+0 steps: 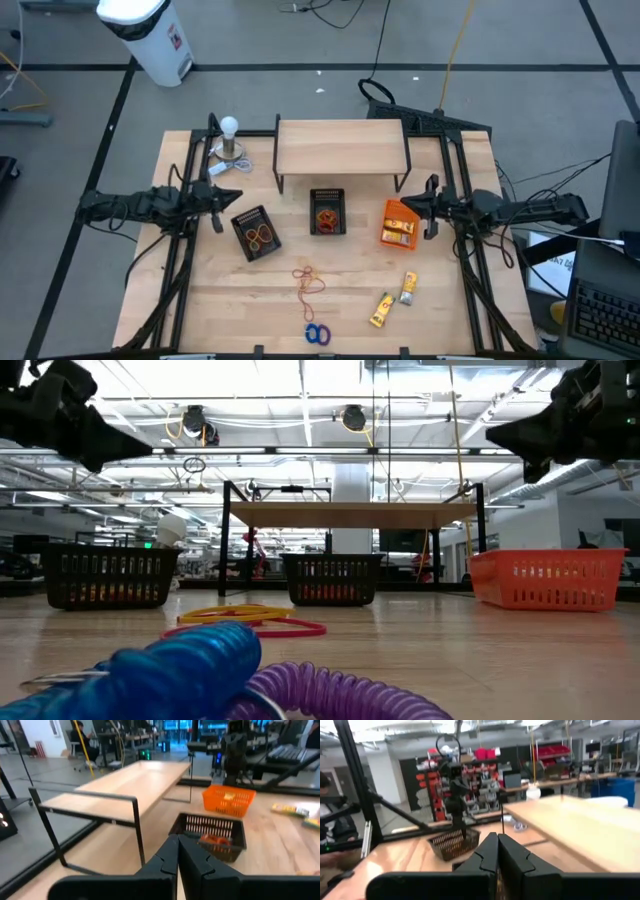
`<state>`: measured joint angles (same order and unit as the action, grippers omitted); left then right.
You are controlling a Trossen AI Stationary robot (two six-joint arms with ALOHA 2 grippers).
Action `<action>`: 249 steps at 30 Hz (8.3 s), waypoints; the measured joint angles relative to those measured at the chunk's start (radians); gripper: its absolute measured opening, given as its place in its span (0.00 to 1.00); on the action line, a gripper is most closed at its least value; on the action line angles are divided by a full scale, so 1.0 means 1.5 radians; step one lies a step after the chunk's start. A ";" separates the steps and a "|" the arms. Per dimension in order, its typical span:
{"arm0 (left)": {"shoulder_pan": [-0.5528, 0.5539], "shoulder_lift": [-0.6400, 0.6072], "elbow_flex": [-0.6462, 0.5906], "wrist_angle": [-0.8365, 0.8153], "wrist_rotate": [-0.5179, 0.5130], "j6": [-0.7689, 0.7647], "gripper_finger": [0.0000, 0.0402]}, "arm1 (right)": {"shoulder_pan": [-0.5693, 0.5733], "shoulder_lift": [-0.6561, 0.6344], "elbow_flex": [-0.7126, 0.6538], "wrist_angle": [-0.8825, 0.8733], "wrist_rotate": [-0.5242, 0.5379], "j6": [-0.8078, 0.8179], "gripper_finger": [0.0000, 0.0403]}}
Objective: Pick & Place Office Desk Supplies
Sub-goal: Put the crayon box into orange basket
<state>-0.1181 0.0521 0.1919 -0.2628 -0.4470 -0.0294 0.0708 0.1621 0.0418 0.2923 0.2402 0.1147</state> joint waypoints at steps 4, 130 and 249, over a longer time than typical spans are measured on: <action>0.000 0.000 -0.002 -0.018 0.002 -0.001 0.01 | 0.000 0.000 0.000 -0.011 0.001 0.003 0.00; 0.000 0.000 -0.056 0.117 0.105 -0.028 0.05 | 0.378 1.061 0.741 -0.566 -0.212 -0.037 0.66; 0.000 0.000 -0.056 0.074 0.029 -0.018 0.05 | 0.018 -0.043 0.076 -0.077 -0.084 -0.036 0.32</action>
<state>-0.1183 0.0525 0.1078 -0.1524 -0.4042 -0.0570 0.0975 0.0970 0.1553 0.1766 0.1147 0.0608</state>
